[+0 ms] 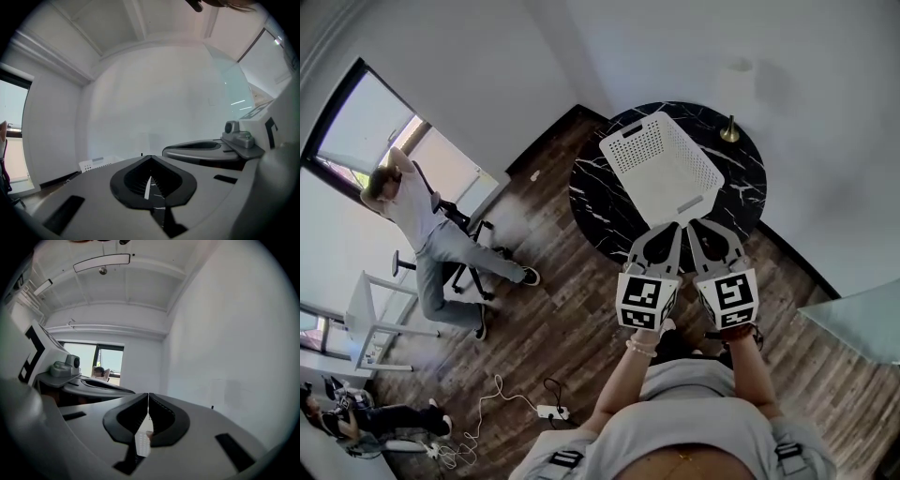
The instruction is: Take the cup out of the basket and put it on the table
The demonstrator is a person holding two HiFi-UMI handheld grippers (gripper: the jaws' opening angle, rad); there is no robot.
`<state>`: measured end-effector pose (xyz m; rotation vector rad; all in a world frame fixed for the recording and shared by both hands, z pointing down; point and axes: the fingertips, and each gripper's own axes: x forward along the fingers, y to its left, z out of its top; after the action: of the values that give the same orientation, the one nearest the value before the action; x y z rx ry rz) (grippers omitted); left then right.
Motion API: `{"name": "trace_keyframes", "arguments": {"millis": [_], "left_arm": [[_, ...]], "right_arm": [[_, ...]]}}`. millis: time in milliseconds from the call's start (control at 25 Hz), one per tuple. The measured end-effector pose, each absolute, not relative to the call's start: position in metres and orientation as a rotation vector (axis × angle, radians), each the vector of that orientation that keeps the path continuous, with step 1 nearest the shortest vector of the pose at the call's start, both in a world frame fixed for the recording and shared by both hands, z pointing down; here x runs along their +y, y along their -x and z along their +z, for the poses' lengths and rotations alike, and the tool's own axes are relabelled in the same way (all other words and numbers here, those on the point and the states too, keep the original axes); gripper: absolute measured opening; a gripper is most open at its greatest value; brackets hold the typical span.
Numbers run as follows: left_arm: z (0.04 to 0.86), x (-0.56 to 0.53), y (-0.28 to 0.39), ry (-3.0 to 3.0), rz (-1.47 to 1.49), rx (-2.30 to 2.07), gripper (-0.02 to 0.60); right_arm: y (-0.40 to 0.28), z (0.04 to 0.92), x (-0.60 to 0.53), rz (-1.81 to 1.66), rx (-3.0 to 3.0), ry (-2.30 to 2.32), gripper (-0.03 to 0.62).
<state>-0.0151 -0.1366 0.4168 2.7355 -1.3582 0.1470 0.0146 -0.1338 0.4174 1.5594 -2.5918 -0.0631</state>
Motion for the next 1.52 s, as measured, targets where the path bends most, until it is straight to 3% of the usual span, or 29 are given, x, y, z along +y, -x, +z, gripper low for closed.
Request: {"name": "trace_keyframes", "arguments": {"millis": [1520], "left_arm": [[0.455,-0.266,0.079,-2.665,0.228,-1.298,0.006]], "right_arm": [[0.036,0.450,-0.267,0.074,-2.520,-1.585,0.009]]}}
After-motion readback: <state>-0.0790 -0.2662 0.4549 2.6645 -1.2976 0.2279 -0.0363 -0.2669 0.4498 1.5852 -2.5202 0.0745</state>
